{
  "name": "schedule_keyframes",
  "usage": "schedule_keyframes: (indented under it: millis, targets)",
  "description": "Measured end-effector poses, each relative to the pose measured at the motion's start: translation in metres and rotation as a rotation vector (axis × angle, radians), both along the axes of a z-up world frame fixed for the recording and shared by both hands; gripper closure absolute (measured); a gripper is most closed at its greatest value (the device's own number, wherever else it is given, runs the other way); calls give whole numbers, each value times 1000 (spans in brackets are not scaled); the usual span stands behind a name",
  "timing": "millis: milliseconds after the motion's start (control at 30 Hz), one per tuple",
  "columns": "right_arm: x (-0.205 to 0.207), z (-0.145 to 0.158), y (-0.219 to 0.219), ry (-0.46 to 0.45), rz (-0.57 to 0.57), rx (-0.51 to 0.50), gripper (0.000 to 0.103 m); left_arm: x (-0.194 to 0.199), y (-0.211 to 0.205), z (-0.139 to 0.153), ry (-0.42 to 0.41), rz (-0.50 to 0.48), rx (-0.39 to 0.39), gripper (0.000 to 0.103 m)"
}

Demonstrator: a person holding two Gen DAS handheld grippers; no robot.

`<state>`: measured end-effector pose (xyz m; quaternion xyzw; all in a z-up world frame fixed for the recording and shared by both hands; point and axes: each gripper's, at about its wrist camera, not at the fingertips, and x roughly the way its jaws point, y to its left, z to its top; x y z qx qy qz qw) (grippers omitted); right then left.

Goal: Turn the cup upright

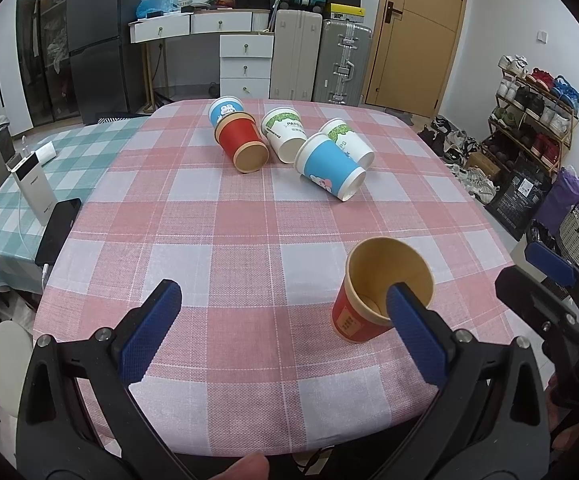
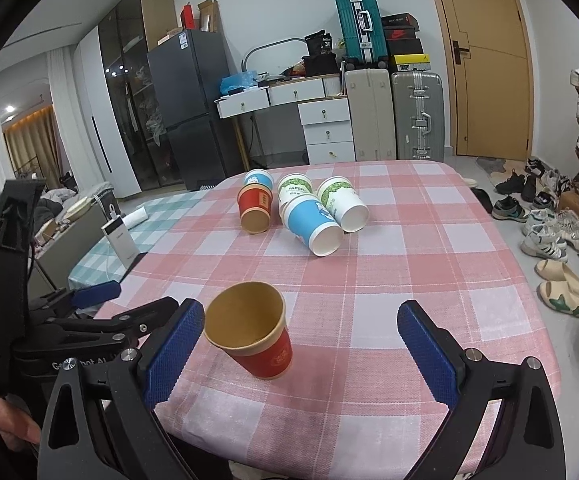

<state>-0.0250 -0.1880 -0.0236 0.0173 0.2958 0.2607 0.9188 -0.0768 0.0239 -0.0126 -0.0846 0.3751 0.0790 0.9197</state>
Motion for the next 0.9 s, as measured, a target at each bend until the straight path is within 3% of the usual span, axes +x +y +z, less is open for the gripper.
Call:
schedule_keyframes:
  millis: [900]
  targets:
    - [-4,1,4,-16,7,-14,4,-2,4,-2,-2,-1,-4,1]
